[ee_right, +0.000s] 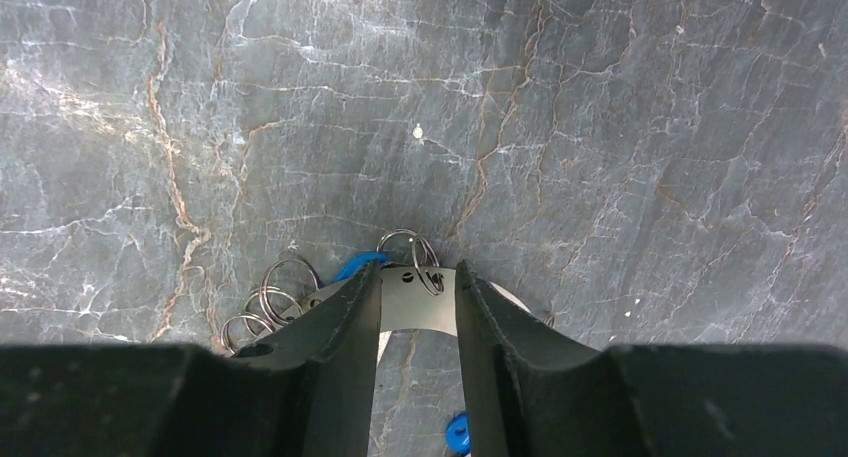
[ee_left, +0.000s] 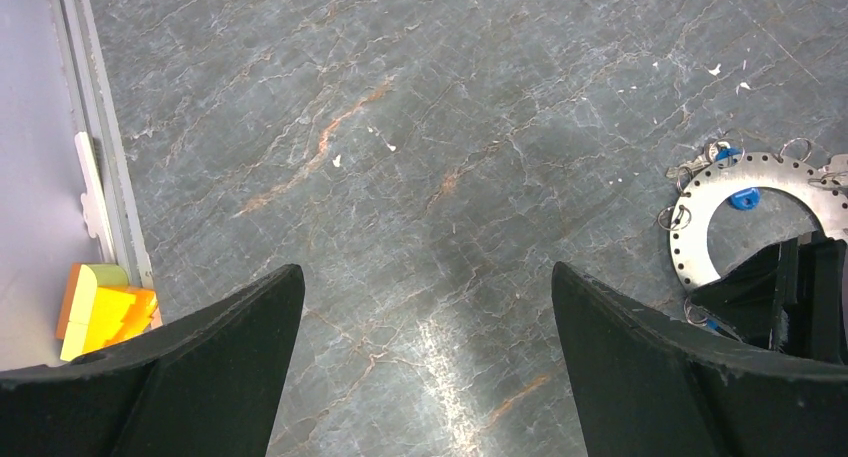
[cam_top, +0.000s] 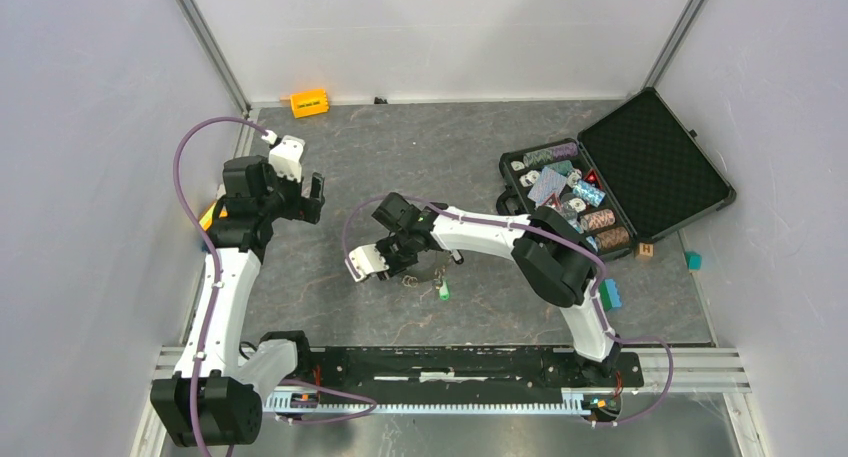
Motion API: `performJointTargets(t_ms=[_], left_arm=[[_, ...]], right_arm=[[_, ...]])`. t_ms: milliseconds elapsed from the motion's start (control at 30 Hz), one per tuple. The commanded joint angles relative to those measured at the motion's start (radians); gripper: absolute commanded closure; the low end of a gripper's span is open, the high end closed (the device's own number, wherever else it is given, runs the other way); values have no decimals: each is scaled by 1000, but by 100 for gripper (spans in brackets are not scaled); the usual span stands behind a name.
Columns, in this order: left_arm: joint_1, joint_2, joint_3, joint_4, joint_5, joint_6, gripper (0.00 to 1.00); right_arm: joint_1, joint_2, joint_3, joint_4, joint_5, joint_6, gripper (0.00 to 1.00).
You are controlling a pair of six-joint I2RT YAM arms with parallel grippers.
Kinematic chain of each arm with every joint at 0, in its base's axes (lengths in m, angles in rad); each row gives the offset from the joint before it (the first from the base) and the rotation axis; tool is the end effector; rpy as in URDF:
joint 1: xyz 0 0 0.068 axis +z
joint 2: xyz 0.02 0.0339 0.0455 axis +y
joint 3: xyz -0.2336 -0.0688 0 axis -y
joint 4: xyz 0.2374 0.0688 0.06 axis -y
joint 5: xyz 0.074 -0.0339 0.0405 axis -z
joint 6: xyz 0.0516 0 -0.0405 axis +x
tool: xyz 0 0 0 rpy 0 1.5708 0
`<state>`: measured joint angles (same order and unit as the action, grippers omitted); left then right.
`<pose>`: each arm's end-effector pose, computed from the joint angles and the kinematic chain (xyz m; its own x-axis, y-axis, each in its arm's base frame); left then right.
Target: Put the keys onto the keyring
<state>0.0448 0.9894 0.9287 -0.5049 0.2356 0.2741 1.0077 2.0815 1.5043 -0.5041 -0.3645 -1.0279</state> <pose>0.2374 -0.0014 0.2877 -0.4739 0.2422 -0.8466 0.2925 0.9501 0.1081 0.2104 0.3678 0.1302 0.5097 -0.6912 -0.5123 -0.8578 -0.4546 -0.2400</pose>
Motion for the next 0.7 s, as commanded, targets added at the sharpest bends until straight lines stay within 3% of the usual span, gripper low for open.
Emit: performJointTargets(t_ms=[0,667], left_arm=[[7,-20,17,36,-7,-30,0],[7,-13,13,22,21,-18,0]], right_arm=[[3,14,51,-22,-19,-32,63],[2,17,48,-23,-36,-35,88]])
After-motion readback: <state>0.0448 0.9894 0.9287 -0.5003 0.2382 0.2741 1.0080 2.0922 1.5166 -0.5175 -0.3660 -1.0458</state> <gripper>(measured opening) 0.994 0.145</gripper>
